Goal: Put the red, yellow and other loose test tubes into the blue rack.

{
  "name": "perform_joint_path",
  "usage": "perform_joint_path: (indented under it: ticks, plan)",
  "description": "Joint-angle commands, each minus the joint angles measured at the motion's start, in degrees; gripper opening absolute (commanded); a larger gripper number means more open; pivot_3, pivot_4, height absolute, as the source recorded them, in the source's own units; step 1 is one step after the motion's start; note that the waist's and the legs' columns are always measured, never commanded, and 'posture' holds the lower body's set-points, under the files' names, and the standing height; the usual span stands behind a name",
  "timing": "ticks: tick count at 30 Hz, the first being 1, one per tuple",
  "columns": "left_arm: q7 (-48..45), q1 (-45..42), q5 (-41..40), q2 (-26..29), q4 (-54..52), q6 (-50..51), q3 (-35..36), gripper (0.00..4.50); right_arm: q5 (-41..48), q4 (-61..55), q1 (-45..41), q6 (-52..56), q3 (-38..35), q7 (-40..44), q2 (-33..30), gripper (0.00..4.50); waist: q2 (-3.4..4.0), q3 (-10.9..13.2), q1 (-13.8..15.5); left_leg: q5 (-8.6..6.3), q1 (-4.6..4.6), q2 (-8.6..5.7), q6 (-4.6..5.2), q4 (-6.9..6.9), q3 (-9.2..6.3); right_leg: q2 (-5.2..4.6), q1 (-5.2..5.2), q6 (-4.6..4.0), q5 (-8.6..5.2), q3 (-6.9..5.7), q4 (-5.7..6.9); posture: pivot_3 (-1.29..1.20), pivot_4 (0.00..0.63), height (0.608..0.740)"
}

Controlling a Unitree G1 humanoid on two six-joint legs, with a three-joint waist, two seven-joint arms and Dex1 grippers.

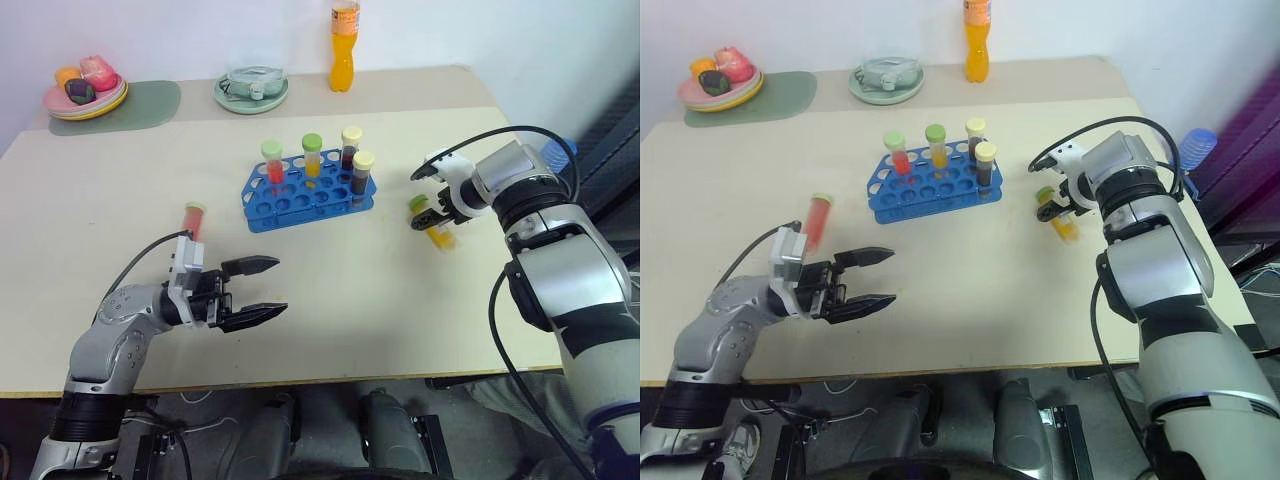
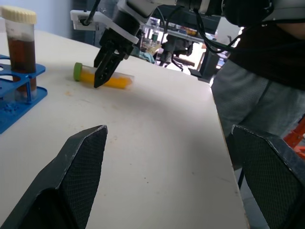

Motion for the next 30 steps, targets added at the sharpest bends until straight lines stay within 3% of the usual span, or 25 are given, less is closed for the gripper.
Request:
perform_joint_path:
  ticks: [1,3,9,17,20,23,27,30]
  plan:
    - [0.1,0.4,-1.6,0.4,-2.6,-0.2,1.2,4.31,-0.3,0.5,-2.0,-1.3,-1.8,-0.1,1.0,4.23,0.00,0.0,-0.2,0.00,0.00,0.00,0.01,0.00,0.00,0.00,0.00,0.00,0.00,0.00,0.00,0.00,0.150,0.740]
    - [-0.2,0.6,-1.7,0.6,-2.7,-0.2,1.3,4.31,-0.6,0.7,-2.1,-1.3,-2.0,0.1,1.3,3.59,0.00,0.0,-0.4,0.00,0.00,0.00,0.01,0.00,0.00,0.00,0.00,0.00,0.00,0.00,0.01,0.00,0.150,0.740]
    - [-1.0,0.3,-2.1,0.9,-2.1,-0.3,1.3,4.31,-1.4,0.8,-2.0,-1.5,-2.9,-0.1,1.5,0.77,0.00,0.0,-0.7,0.00,0.00,0.01,0.00,-0.01,-0.01,0.01,-0.01,0.00,0.00,0.00,0.02,0.00,0.150,0.740]
    - [-0.7,-2.4,-1.1,0.0,1.2,-1.5,1.0,4.31,-0.4,-3.4,-0.3,-2.4,-5.6,-1.4,0.6,0.75,0.00,0.0,-0.8,0.00,0.00,0.01,0.00,-0.01,-0.01,0.01,-0.01,0.00,0.00,0.00,0.02,0.00,0.150,0.740]
    - [-0.1,-3.7,-0.9,-0.8,3.0,-2.2,1.3,4.31,1.8,-14.7,4.2,-3.2,-7.4,1.4,-1.2,0.75,0.00,0.0,-0.7,0.04,-0.01,0.00,-0.07,-0.01,-0.01,0.00,-0.01,0.00,0.00,0.00,0.02,0.00,0.150,0.740]
    - [0.6,-4.5,-0.9,-1.5,4.5,-2.7,1.8,4.31,5.0,-34.6,13.4,-2.2,-9.0,4.4,-4.1,0.75,0.00,0.0,-0.4,0.03,-0.05,0.00,-0.06,0.02,-0.03,0.00,-0.02,0.01,0.00,-0.01,0.02,0.00,0.150,0.740]
    - [1.0,-5.3,0.6,-1.8,7.9,-4.6,2.3,4.31,9.9,-61.6,31.3,-10.5,-12.7,4.0,-5.6,0.75,-0.02,0.0,0.5,-0.01,-0.10,0.00,0.02,0.06,-0.04,0.00,-0.05,0.02,-0.01,-0.02,0.00,0.00,0.150,0.740]
    - [0.8,-5.8,0.5,-1.8,9.2,-5.1,2.8,4.31,12.6,-69.9,38.5,-14.2,-13.4,4.3,-5.2,0.75,-0.03,0.0,0.5,-0.02,-0.10,0.00,0.03,0.08,-0.01,-0.01,-0.04,0.03,0.00,-0.01,0.00,0.00,0.150,0.740]
